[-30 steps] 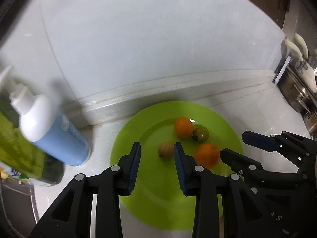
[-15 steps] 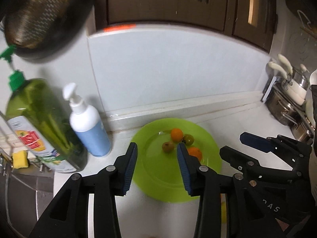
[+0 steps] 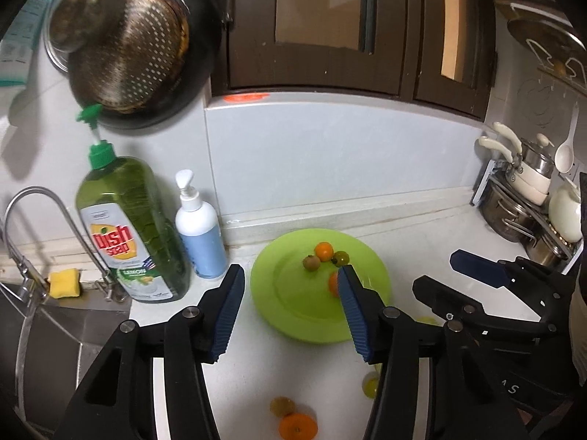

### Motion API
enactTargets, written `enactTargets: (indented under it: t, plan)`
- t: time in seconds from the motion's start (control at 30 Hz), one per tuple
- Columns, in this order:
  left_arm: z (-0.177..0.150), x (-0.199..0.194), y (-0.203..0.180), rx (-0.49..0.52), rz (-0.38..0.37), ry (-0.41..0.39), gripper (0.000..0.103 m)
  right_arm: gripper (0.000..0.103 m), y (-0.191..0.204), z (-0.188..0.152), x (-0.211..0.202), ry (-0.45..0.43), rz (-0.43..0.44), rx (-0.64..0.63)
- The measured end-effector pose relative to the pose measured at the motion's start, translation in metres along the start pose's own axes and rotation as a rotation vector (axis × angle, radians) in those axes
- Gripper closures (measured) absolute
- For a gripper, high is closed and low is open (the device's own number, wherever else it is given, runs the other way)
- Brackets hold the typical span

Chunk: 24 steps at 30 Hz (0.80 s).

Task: Organize fruits
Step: 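Lift both open tools away from the green plate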

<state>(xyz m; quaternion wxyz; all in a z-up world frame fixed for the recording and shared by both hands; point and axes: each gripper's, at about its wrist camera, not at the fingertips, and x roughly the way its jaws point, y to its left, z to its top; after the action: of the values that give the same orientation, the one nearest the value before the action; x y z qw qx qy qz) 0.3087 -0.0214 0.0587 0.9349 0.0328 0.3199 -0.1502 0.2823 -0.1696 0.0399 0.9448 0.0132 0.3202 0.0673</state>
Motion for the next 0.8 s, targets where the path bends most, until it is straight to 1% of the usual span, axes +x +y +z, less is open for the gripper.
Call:
enactTargets:
  t: [0.1,0.23,0.5,0.6,0.7,0.8]
  plan:
    - [-0.008,-0.013,-0.002,-0.002,0.015,-0.016,0.047,0.051,0.003,-0.007,-0.01,-0.011,-0.002,0.002]
    - [-0.019,-0.027,-0.002,-0.017,0.01,-0.019,0.046,0.051,0.005,-0.018,-0.026,-0.04,-0.007,0.014]
    - [-0.044,-0.048,0.002,-0.035,0.034,-0.025,0.044,0.05,0.018,-0.037,-0.051,-0.088,-0.037,-0.002]
    - [-0.054,-0.052,0.002,-0.026,0.052,-0.027,0.044,0.049,0.022,-0.046,-0.056,-0.09,-0.039,-0.008]
    - [-0.066,-0.055,0.002,-0.027,0.045,-0.017,0.043,0.048,0.024,-0.057,-0.058,-0.083,-0.036,0.002]
    - [-0.079,-0.056,0.002,-0.033,0.045,-0.009,0.043,0.047,0.026,-0.069,-0.057,-0.069,-0.053,0.002]
